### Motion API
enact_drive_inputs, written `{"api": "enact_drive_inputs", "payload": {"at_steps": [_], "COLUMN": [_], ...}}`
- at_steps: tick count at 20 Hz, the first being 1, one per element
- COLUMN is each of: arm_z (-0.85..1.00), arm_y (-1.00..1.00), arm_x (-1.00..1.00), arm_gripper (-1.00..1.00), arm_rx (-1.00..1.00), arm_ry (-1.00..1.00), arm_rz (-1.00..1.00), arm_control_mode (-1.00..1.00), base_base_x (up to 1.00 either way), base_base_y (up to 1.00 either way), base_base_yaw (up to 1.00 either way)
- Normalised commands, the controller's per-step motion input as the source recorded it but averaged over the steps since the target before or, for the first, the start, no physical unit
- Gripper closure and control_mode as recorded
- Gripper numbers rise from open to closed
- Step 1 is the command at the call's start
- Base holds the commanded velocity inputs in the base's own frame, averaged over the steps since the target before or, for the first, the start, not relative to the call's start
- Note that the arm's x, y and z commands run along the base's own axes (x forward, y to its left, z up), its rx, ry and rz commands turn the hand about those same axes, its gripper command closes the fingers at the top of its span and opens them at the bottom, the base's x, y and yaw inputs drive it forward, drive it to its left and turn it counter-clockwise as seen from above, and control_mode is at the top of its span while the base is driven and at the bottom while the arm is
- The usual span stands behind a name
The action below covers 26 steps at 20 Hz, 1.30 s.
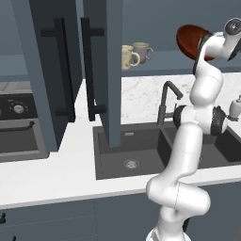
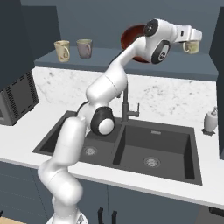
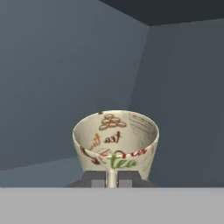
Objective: Gather all objects into one cabinet and sort the glasses and bowls to opposite sides.
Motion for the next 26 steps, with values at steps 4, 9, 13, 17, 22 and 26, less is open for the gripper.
{"api": "enact_drive_inputs", "payload": {"at_steps": [4,9,13,17,22,26], "arm_z": [0.99,1.0,1.0,0.85,0.42,0.02], "arm_y": [-0.26,-0.01,0.0,0.12,0.58,0.71], "arm_x": [-0.5,-0.73,-0.88,-1.0,-1.0,-1.0], "arm_gripper": [1.0,1.0,1.0,1.0,1.0,1.0], "arm_rx": [-0.05,-0.04,-0.04,0.0,0.2,0.31], "arm_ry": [0.13,0.22,0.31,0.27,0.13,0.0], "arm_rz": [0.0,0.0,0.0,0.0,0.0,0.0], "arm_control_mode": [-1.0,-1.0,-1.0,-1.0,-1.0,-1.0], "base_base_x": [0.0,0.0,0.0,0.0,0.0,0.0], "base_base_y": [0.0,0.0,0.0,0.0,0.0,0.0], "base_base_yaw": [0.0,0.0,0.0,0.0,0.0,0.0]}}
